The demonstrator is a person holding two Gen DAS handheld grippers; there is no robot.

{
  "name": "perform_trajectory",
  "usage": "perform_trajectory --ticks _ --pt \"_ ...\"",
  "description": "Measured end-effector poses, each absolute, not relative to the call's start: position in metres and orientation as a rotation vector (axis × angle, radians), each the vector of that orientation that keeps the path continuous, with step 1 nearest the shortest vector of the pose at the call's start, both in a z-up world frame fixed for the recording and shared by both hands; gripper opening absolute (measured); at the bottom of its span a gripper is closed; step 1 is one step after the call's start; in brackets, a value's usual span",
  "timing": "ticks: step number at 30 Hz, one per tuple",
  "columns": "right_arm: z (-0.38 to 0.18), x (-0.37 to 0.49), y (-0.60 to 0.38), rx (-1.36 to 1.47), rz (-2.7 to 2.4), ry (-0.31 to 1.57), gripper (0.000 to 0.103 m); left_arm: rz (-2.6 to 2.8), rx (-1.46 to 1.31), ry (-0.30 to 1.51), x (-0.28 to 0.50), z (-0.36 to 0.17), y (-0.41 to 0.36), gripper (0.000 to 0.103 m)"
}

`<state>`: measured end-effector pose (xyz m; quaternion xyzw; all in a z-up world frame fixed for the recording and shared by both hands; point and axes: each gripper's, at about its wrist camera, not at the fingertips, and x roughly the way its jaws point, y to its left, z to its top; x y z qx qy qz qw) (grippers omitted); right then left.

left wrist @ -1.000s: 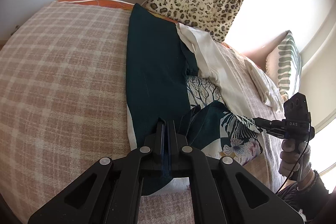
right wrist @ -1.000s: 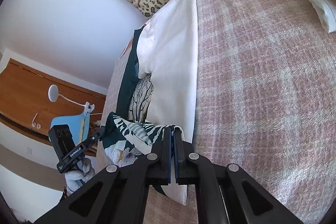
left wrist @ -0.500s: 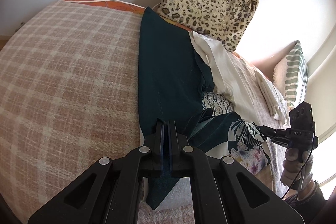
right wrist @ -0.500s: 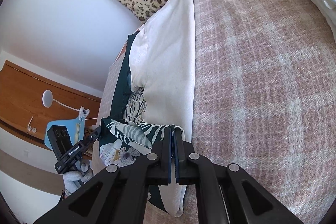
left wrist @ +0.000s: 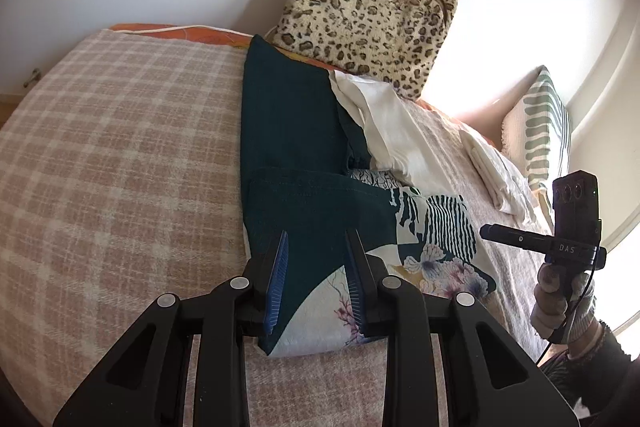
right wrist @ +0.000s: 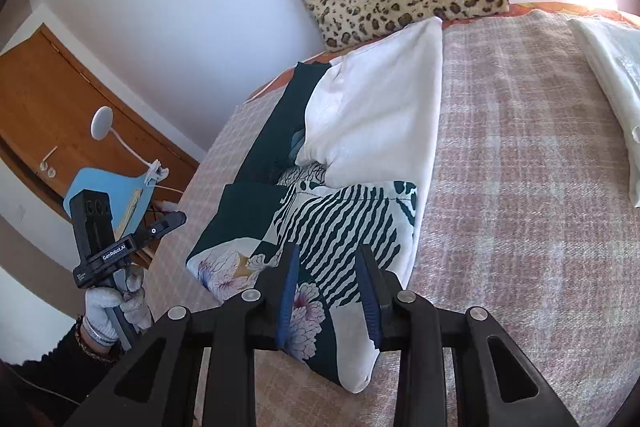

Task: Fold small clothes
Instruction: 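Fold the hem up toward the collar with both tools, then open both tools and lift them off the folded shirt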

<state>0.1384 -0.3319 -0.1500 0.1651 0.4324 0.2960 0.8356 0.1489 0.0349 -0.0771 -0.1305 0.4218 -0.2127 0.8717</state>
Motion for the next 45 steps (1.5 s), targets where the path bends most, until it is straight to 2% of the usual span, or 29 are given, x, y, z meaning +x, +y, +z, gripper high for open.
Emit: perform_trajectory --ticks 6,8,19,21,22,23,24,29,30,32,45 --pt "-0.174 0.14 -0.307 0.196 0.595 0.962 0.031 -0.424 -0.189 0.927 0.15 -0.093 0.02 0.026" --pt "-0.178 0.143 -0.308 0.169 0.566 0.961 0.027 -0.394 -0.184 0.941 0.153 -0.099 0.023 0.026" --pt "-0.166 0.146 -0.317 0.1 0.445 0.91 0.029 -0.274 -0.185 0.907 0.166 -0.099 0.044 0.026" --pt "-0.163 0.146 -0.317 0.095 0.434 0.9 0.035 -0.29 -0.207 0.875 0.168 -0.092 0.048 0.03" --pt "-0.162 0.145 -0.318 0.095 0.433 0.895 0.036 -0.295 -0.215 0.859 0.17 -0.089 0.05 0.036" --pt "-0.16 0.145 -0.319 0.095 0.429 0.889 0.038 -0.295 -0.225 0.842 0.172 -0.085 0.052 0.048" --pt "-0.158 0.145 -0.319 0.095 0.424 0.881 0.039 -0.293 -0.238 0.826 0.174 -0.082 0.055 0.053" --pt "-0.148 0.152 -0.327 0.105 0.394 0.846 0.043 -0.328 -0.266 0.833 0.198 -0.072 0.061 0.052" --pt "-0.147 0.155 -0.33 0.111 0.393 0.846 0.054 -0.34 -0.262 0.84 0.206 -0.072 0.061 0.053" --pt "-0.147 0.162 -0.337 0.119 0.381 0.838 0.069 -0.363 -0.273 0.871 0.22 -0.074 0.062 0.053" --pt "-0.145 0.28 -0.384 0.317 0.444 0.915 0.069 -0.394 -0.41 0.954 0.33 -0.089 0.067 0.053"
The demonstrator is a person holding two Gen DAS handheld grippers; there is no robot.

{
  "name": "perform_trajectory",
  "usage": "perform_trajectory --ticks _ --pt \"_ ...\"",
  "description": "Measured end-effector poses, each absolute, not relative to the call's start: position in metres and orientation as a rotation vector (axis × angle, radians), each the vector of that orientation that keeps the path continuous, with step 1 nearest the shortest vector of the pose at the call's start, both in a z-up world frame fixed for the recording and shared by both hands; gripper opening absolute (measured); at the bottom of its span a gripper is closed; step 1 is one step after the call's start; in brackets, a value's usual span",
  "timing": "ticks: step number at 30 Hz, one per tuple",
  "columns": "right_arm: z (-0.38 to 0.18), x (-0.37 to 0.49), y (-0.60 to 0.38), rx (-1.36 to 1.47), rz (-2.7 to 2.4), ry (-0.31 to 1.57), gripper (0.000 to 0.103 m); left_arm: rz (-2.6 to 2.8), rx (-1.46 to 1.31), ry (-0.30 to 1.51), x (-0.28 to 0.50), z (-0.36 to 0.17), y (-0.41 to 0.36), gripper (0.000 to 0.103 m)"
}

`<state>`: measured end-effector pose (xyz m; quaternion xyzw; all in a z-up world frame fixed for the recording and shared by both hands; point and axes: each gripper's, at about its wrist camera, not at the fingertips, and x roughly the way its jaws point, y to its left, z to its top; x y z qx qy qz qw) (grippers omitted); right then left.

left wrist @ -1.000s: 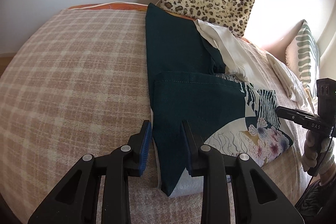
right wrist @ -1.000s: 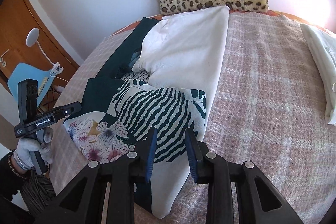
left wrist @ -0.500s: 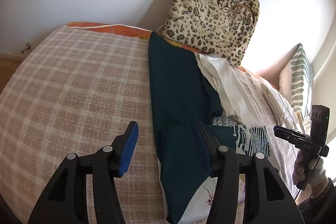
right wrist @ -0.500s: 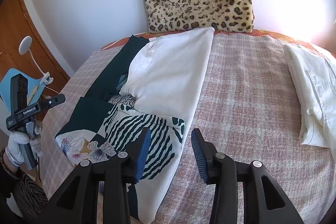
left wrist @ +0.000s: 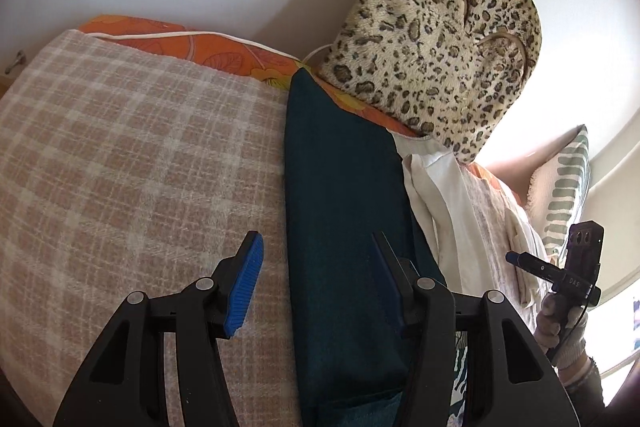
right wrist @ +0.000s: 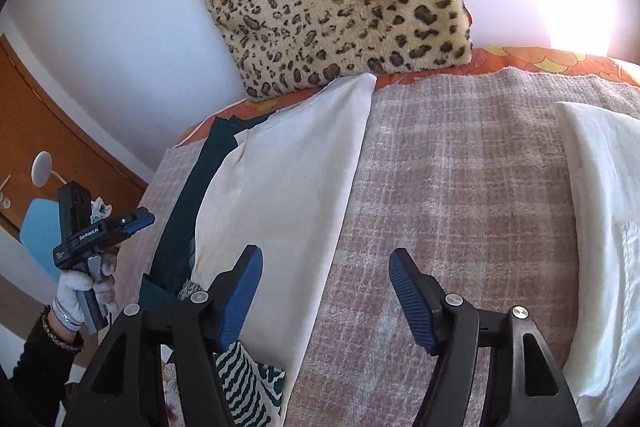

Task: Fold small clothes
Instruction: 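Open both tools and lift them off the folded shirt, then grasp the shirt's collar end with both tools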

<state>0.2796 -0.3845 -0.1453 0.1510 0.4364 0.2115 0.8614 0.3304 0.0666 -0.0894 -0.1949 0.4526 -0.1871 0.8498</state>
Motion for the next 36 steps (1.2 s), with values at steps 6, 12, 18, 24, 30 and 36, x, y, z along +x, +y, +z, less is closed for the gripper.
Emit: perform_trajectory --ticks 6,12,18,24,30,36 --pt "-0.157 0.345 -0.392 0.36 0.472 0.934 0.058 -0.396 -0.415 0.976 0.381 -0.103 0.058 0.053" --pt "-0.172 0.389 -0.389 0.38 0.513 0.978 0.051 -0.414 -0.419 0.982 0.424 -0.113 0.057 0.053" --pt "-0.171 0.424 -0.386 0.377 0.533 0.963 0.049 -0.434 -0.396 0.967 0.459 -0.114 0.054 0.053" --pt "-0.176 0.456 -0.392 0.451 0.563 0.944 0.047 -0.504 -0.387 0.956 0.484 -0.117 0.049 0.053" --pt "-0.176 0.477 -0.383 0.449 0.555 0.934 0.044 -0.494 -0.296 0.898 0.486 -0.118 0.033 0.053" --pt "-0.175 0.48 -0.363 0.343 0.534 0.935 0.015 -0.483 -0.255 0.909 0.49 -0.118 0.027 0.016"
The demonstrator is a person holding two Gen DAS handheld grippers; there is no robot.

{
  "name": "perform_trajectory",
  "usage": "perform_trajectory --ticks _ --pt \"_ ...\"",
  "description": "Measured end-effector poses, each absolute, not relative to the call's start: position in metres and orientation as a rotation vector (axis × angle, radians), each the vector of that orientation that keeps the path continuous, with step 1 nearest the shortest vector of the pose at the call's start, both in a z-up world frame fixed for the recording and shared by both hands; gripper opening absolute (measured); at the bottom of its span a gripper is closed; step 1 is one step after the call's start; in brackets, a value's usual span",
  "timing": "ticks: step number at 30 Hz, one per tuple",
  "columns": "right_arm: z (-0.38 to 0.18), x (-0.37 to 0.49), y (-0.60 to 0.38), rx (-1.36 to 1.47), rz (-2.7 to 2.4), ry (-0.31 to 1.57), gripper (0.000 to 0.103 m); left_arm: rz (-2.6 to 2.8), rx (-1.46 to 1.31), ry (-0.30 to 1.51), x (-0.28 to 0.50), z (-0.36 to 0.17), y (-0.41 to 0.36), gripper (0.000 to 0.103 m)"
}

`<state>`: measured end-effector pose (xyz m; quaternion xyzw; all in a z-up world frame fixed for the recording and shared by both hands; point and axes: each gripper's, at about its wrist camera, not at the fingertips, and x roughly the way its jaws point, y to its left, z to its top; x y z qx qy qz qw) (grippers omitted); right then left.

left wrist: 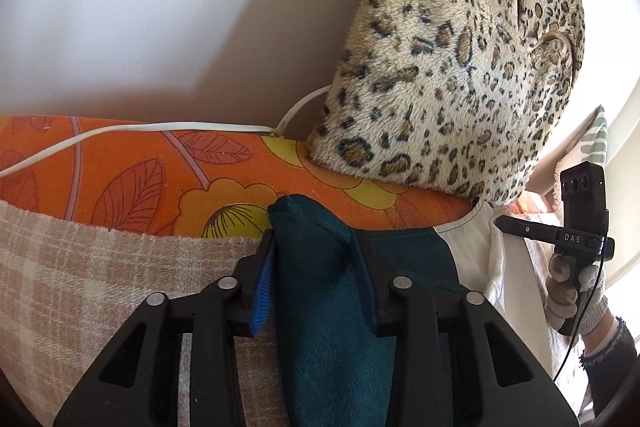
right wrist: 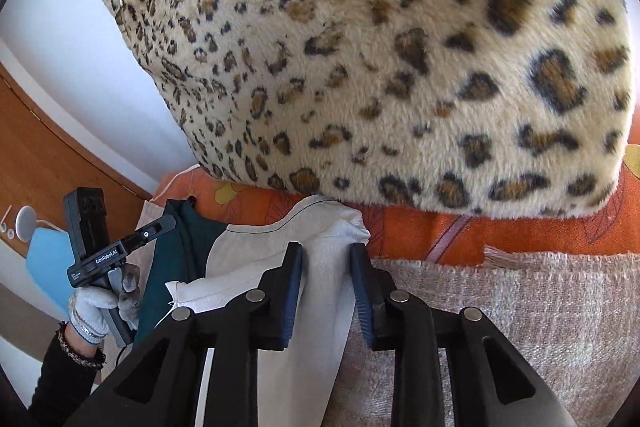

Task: Fold small clothes
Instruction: 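Grasp the shirt's collar end with both tools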

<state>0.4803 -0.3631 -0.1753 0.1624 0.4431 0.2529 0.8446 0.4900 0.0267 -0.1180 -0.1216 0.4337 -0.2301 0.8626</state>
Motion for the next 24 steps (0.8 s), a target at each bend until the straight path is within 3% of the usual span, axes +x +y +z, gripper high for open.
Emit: perform_trajectory --ticks 3,24 --pt "-0.173 0.478 -0.359 0.327 0.535 0.928 0.006 -0.479 -0.246 0.909 0.489 -0.117 0.024 0.004" --pt "-0.096 0.425 -0.339 0.216 0.558 0.783 0.001 -0.5 -0.257 0.783 0.429 -0.053 0.027 0.002"
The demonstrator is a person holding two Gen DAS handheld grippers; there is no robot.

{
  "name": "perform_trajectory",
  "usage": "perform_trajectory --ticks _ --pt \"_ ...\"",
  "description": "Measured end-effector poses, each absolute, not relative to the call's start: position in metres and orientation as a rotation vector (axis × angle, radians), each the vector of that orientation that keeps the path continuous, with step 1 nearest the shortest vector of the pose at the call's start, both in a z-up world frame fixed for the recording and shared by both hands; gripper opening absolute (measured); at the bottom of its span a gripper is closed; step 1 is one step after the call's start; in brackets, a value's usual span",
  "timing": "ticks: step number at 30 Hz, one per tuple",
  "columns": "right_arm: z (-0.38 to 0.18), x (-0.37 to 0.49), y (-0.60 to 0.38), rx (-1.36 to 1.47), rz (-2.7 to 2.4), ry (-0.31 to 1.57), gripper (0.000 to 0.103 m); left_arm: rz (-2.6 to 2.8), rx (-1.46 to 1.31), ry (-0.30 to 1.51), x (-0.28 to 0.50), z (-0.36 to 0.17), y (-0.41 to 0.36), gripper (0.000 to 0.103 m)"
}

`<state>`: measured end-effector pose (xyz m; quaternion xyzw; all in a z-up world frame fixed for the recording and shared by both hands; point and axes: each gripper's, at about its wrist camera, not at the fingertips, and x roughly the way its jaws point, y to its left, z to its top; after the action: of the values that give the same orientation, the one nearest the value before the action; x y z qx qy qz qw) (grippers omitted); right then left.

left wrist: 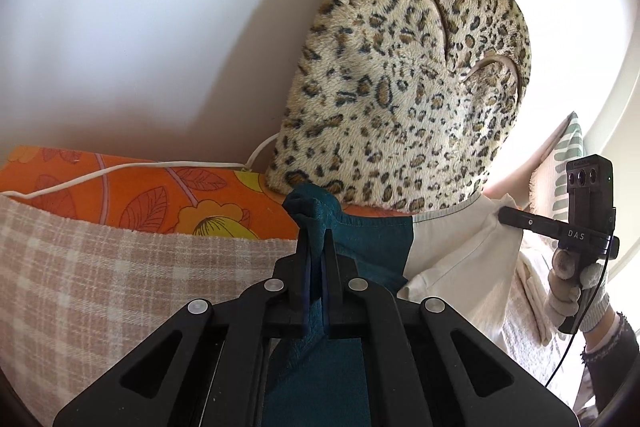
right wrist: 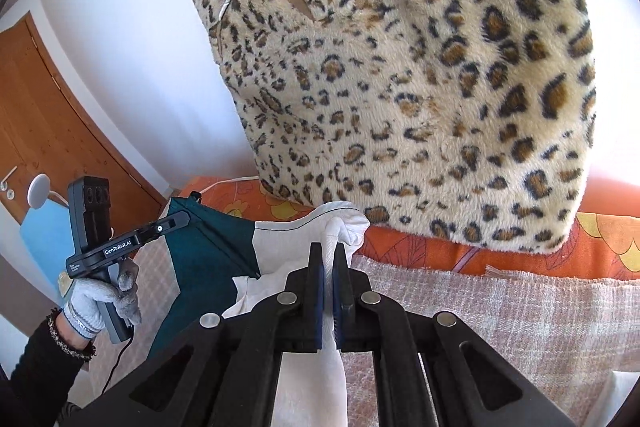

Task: Fold small clothes
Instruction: 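Grasp the shirt's collar end with both tools, then lift the collar end and fold it over onto the hem end with both tools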

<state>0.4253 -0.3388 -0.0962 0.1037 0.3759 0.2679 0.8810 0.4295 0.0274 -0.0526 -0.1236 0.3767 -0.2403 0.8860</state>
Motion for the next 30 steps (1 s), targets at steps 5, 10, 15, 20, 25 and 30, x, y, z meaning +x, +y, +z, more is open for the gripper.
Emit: perform_trajectory --ticks 5,10,15,20,25,30 --pt "-0.075 0.39 -0.332 0.198 0.572 0.756 0.001 -0.515 -0.264 0.761 0.4 -0.035 0.026 0.002" --pt "-0.061 0.35 -0.33 0.186 0.582 0.735 0.001 -0.518 -0.262 0.738 0.368 -0.017 0.033 0.002" --pt "-0.051 0.31 -0.329 0.166 0.58 0.723 0.001 -0.521 -0.266 0.725 0.331 -0.005 0.04 0.002" --pt "-0.046 0.267 -0.328 0.155 0.581 0.714 0.001 -0.538 -0.275 0.713 0.291 0.005 0.044 0.002" --pt "-0.049 0.221 -0.327 0.149 0.587 0.704 0.001 -0.553 -0.275 0.708 0.25 0.001 0.047 0.002" --pt "-0.062 0.177 -0.325 0.137 0.589 0.704 0.001 -0.568 -0.269 0.725 0.214 -0.017 0.048 0.002"
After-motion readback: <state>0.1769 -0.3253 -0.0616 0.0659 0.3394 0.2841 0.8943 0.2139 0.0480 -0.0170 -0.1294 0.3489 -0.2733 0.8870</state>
